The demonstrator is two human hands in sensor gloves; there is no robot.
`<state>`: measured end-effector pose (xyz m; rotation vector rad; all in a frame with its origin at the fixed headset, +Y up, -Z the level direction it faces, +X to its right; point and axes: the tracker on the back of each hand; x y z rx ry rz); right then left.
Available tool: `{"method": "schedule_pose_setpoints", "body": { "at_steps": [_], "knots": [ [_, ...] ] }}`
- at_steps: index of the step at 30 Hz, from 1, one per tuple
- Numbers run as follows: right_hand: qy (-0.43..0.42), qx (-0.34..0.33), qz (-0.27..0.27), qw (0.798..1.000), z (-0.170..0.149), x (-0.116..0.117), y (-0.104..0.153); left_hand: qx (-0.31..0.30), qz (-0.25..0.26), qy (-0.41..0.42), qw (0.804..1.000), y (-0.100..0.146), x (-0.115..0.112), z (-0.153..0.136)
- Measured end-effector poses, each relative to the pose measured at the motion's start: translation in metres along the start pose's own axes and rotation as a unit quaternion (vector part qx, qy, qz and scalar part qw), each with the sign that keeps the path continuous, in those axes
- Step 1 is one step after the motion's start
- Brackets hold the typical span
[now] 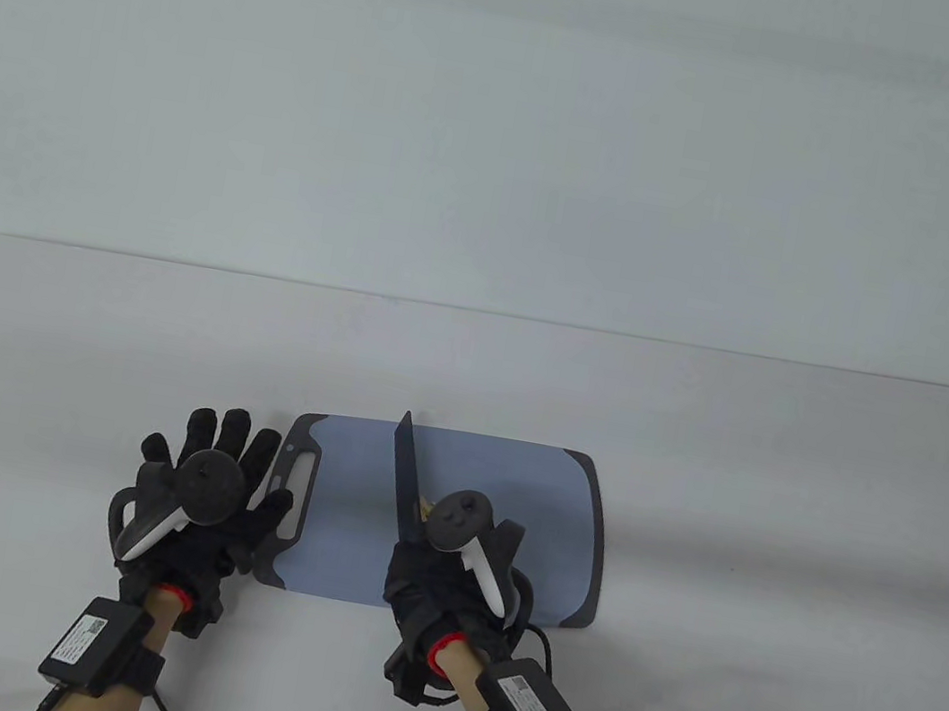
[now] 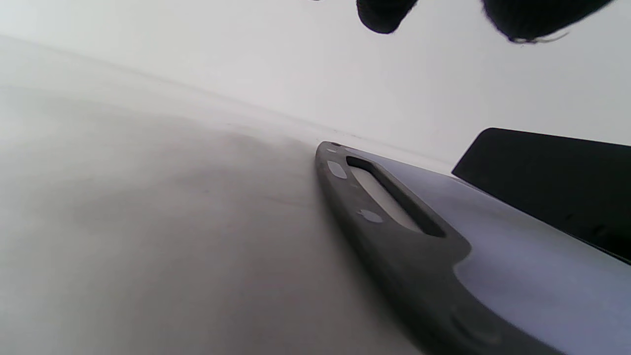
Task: Chop plasticine discs into granules with repetitive downward strikes
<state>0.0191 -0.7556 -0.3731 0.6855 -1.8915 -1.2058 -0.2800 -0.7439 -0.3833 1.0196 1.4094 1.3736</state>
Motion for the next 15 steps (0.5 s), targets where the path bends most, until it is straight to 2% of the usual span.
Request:
{"method": "schedule_pose_setpoints", "body": {
  "at_steps": [4,8,10,12,15],
  "knots": [
    [-0.022,-0.016,0.016,1.000,-0.011,-0.013,0.003,-0.002,0.000,-0.004,1.000,0.000,-0.001,0.001],
    [0.026,-0.062,0.021,0.997,-0.015,-0.031,0.002,0.000,0.000,-0.004,1.000,0.000,-0.001,0.001],
    [0.025,-0.084,-0.006,0.996,-0.017,-0.042,-0.003,0.002,0.002,-0.002,1.000,0.001,0.000,0.000],
    [0.038,-0.110,-0.006,0.993,-0.019,-0.053,-0.011,0.003,0.003,0.000,1.000,0.001,0.001,-0.001],
    [0.104,-0.135,0.003,0.985,-0.019,-0.068,-0.020,0.003,0.003,0.005,1.000,0.001,0.001,-0.002]
  ]
}}
Point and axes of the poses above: the tracker on the back of each hand, its own z axis roughly to the thumb side, its own y axis roughly from the fingertips to the wrist, x = y × z
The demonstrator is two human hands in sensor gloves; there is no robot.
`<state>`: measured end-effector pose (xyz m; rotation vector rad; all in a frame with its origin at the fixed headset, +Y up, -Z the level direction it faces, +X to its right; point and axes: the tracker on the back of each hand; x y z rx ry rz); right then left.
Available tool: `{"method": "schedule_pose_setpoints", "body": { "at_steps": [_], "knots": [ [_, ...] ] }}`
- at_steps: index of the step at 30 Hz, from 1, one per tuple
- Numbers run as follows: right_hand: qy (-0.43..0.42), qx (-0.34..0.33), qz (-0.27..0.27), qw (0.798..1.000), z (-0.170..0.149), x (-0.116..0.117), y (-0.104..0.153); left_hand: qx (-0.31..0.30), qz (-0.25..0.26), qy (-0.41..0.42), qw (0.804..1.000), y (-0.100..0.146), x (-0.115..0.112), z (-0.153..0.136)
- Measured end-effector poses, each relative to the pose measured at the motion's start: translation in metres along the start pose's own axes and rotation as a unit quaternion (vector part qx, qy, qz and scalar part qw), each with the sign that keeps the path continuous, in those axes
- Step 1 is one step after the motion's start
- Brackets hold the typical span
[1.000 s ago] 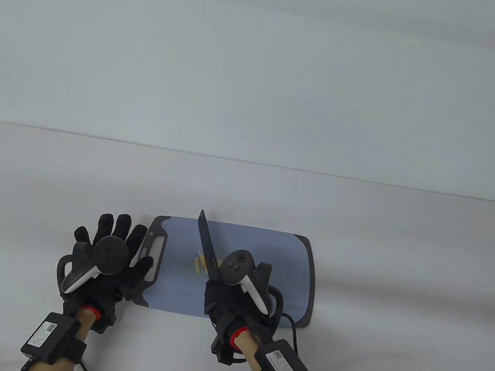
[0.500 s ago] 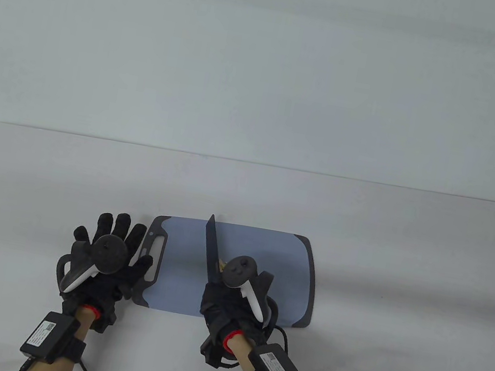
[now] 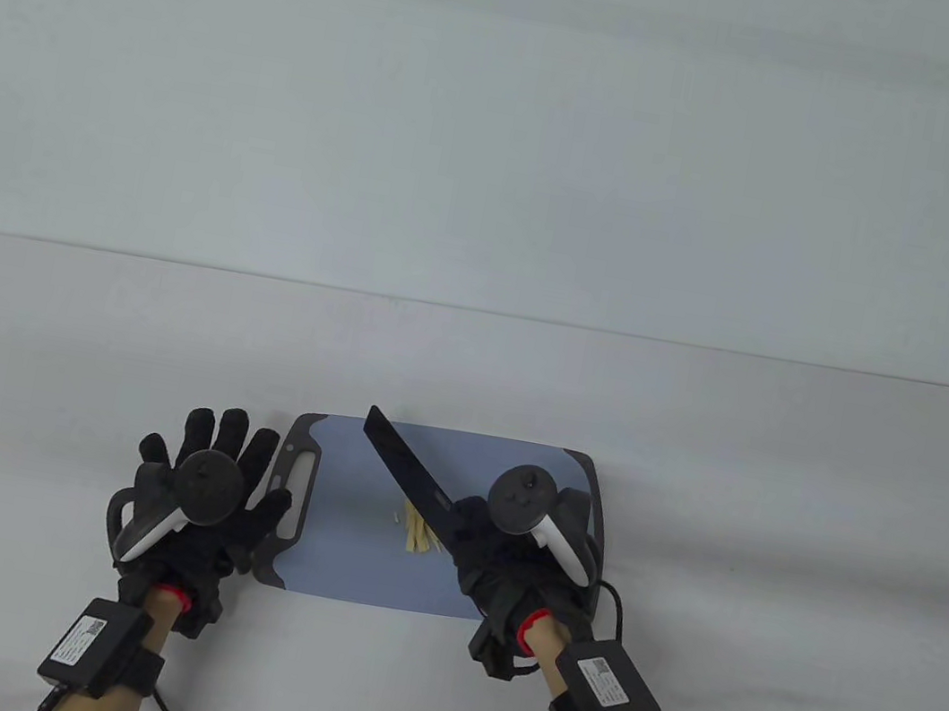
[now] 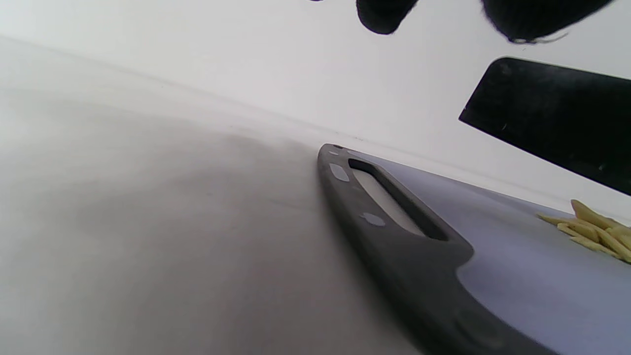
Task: Chop plasticine discs into granules with repetitive downward strikes
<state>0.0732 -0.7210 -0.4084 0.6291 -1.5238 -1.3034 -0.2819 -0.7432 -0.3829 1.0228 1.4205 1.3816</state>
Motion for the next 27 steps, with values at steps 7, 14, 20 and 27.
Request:
{"method": "schedule_pose_setpoints", "body": {
  "at_steps": [7,14,20,27],
  "knots": [
    [0.160,-0.059,-0.022,0.985,0.006,-0.019,-0.017,0.001,-0.001,-0.001,1.000,0.000,-0.001,0.000],
    [0.286,-0.056,-0.063,0.955,0.020,-0.013,-0.030,0.005,0.001,0.005,1.000,-0.001,0.001,-0.003],
    [0.287,-0.061,-0.056,0.954,0.025,0.009,-0.041,0.004,0.002,0.006,1.000,0.000,0.001,-0.002],
    [0.291,-0.055,-0.009,0.955,0.024,0.008,-0.040,0.005,0.008,0.012,1.000,0.002,0.003,-0.005]
  ]
}}
Point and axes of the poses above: the tracker on the back of each hand, its own z axis roughly to the thumb side, its own y axis roughly from the fingertips to the wrist, x = y × z
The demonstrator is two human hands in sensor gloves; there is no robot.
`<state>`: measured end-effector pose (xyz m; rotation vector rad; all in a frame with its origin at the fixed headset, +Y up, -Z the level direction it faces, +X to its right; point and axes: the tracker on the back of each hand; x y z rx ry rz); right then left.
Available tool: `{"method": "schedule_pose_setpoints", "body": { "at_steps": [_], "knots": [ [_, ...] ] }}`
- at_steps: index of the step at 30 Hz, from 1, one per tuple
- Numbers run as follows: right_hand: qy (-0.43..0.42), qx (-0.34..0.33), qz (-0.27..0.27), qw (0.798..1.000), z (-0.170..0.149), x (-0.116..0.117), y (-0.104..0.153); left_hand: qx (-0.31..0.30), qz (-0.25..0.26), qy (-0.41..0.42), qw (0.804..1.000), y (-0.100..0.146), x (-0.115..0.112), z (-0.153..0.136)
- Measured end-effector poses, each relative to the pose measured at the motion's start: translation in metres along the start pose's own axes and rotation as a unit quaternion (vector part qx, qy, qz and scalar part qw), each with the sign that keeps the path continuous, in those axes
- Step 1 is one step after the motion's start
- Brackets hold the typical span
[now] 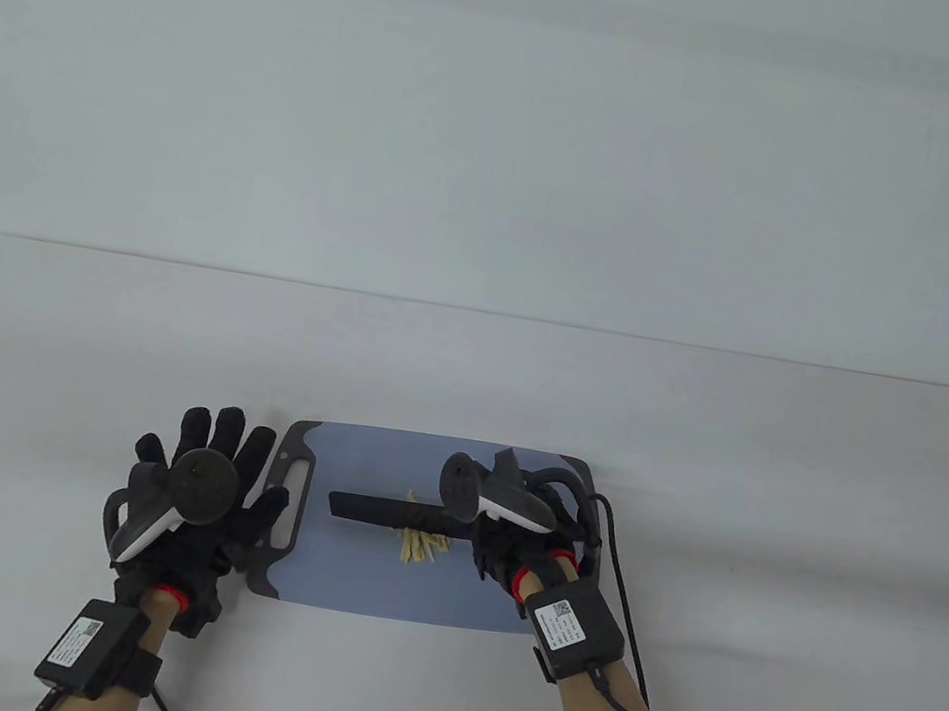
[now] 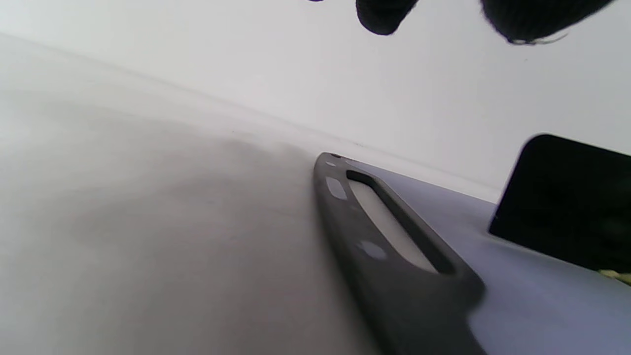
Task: Chop plasticine discs into granules with repetitive downward strikes
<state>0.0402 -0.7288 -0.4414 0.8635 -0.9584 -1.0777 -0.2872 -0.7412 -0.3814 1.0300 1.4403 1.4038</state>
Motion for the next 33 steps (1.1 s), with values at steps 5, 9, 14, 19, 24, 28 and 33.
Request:
{"method": "schedule_pose_setpoints", "body": {
  "at_steps": [5,9,14,19,24,28,33],
  "knots": [
    [0.007,0.003,-0.070,0.997,0.005,0.011,0.011,0.000,-0.004,0.001,1.000,-0.002,-0.001,0.000],
    [-0.009,0.009,-0.037,0.999,0.000,0.009,0.011,0.000,-0.001,-0.001,1.000,-0.001,-0.001,0.000],
    [0.023,0.009,-0.102,0.995,0.019,0.016,0.021,0.002,-0.004,0.002,1.000,-0.002,-0.001,0.000],
    [0.036,0.025,-0.096,0.994,0.012,0.014,0.026,-0.001,-0.005,-0.005,1.000,-0.001,-0.002,0.001],
    [-0.030,0.026,-0.110,0.993,0.001,0.002,0.027,-0.002,-0.008,-0.007,1.000,-0.002,-0.003,0.002],
    [-0.028,0.040,-0.111,0.993,0.001,-0.006,0.024,0.000,-0.010,-0.006,1.000,-0.002,-0.003,0.002],
    [-0.006,0.053,-0.082,0.995,0.010,0.002,0.012,-0.001,-0.011,-0.008,1.000,-0.002,-0.004,0.002]
  ]
}}
Point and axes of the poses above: the tracker on the back of each hand, its own z axis roughly to the thumb side, its own y axis roughly from the fingertips to the wrist, x = y × z
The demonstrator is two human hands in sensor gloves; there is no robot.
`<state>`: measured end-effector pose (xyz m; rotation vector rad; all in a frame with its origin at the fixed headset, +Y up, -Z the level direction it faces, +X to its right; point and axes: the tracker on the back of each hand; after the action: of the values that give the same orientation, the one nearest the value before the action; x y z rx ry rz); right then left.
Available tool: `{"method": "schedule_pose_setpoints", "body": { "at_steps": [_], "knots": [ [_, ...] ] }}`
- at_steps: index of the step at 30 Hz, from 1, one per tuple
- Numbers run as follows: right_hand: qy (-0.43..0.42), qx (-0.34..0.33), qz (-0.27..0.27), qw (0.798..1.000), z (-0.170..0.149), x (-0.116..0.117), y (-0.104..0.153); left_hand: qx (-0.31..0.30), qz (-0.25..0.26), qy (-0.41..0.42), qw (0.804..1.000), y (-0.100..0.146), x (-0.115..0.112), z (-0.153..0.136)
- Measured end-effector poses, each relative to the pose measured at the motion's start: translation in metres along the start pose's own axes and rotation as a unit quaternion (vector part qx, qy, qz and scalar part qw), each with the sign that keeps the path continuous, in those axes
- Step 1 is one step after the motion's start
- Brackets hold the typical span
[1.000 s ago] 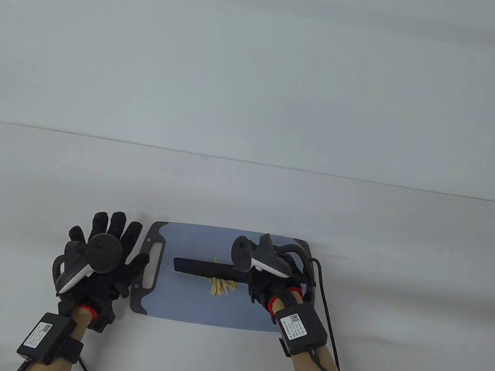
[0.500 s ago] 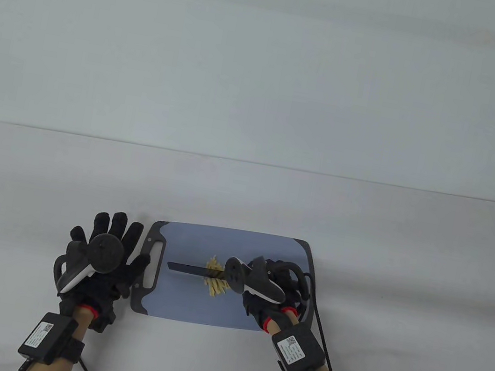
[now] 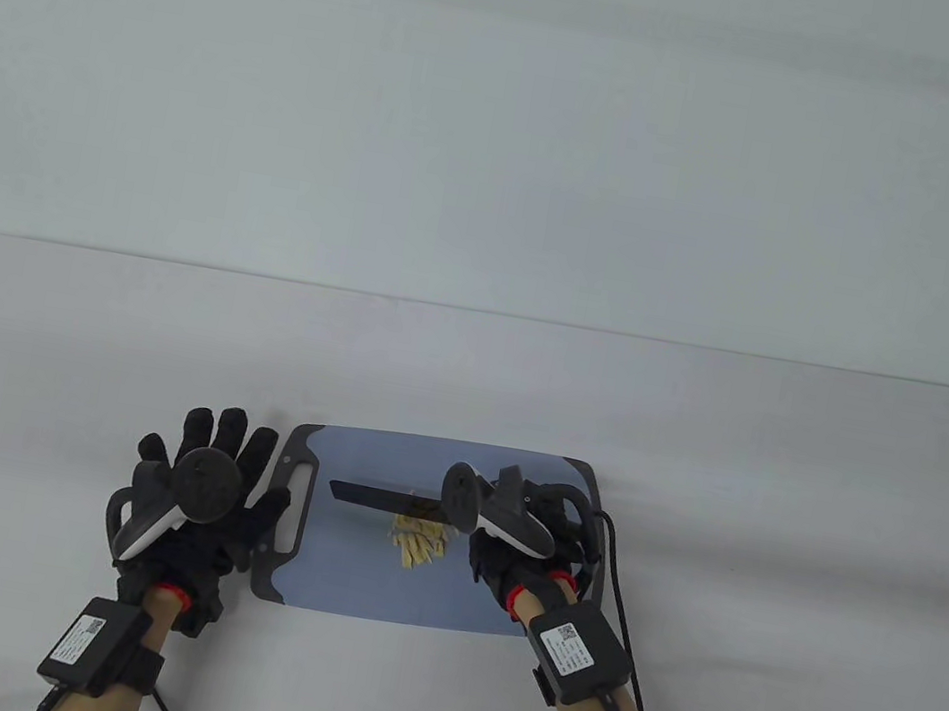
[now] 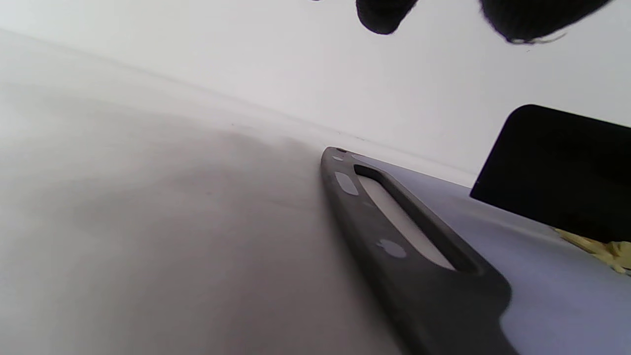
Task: Chop plasticine discs into granules with repetitive downward strikes
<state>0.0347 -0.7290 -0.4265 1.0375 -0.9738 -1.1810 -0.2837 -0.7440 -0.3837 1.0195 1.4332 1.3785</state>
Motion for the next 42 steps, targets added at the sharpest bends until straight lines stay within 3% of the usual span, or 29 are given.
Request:
{"method": "schedule_pose_setpoints", "body": {
  "at_steps": [6,11,17,20,29,34,39,42],
  "knots": [
    [-0.011,-0.004,-0.012,1.000,0.005,0.013,0.001,-0.002,0.000,-0.002,1.000,0.000,0.000,0.001],
    [0.007,0.014,0.070,0.997,0.003,0.002,-0.008,0.003,0.009,0.011,1.000,0.002,0.003,-0.002],
    [0.020,-0.012,-0.026,0.999,0.010,0.013,0.004,0.002,0.006,0.011,1.000,0.002,0.003,-0.002],
    [0.007,-0.001,0.032,0.999,0.005,0.006,0.000,0.001,0.005,0.008,1.000,0.002,0.003,-0.001],
    [-0.011,-0.001,0.003,1.000,-0.006,-0.013,-0.001,0.006,0.004,0.016,1.000,0.000,0.003,-0.004],
    [-0.002,0.015,0.031,0.999,0.002,0.002,-0.007,0.007,0.004,0.016,1.000,0.000,0.003,-0.004],
    [0.007,0.015,0.011,1.000,0.008,0.009,-0.004,0.004,0.003,0.013,1.000,0.000,0.003,-0.002],
    [0.020,0.023,0.056,0.998,0.003,0.000,-0.009,0.003,0.007,0.014,1.000,0.001,0.004,-0.002]
  ]
}}
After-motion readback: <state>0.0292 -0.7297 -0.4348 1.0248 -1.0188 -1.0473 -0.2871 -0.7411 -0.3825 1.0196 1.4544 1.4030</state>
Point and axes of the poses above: the tracker on the back of each hand, its own z axis roughly to the thumb side, its own y axis roughly from the fingertips to the wrist, x = y × z
